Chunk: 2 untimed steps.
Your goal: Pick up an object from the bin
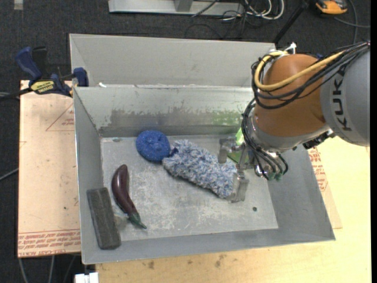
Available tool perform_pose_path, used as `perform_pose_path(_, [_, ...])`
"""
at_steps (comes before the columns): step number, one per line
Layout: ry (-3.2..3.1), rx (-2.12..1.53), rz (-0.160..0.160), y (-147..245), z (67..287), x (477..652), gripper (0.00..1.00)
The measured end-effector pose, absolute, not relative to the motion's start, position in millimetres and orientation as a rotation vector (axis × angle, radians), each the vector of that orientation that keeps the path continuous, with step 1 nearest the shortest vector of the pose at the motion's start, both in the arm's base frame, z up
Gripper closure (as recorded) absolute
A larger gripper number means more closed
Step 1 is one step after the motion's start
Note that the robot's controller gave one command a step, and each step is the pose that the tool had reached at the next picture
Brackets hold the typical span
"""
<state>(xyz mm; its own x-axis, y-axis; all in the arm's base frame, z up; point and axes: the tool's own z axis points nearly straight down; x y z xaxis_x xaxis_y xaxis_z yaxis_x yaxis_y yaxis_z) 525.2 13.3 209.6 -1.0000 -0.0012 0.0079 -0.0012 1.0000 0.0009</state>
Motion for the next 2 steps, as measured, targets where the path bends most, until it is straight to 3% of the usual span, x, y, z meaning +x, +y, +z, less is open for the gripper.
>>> perform_pose_path(1, [-3.142,0.001,-0.002,13,214,526.6,0.00])
perform_pose_path(2, [-3.149,0.088,0.000,21,178,542.5,0.00])
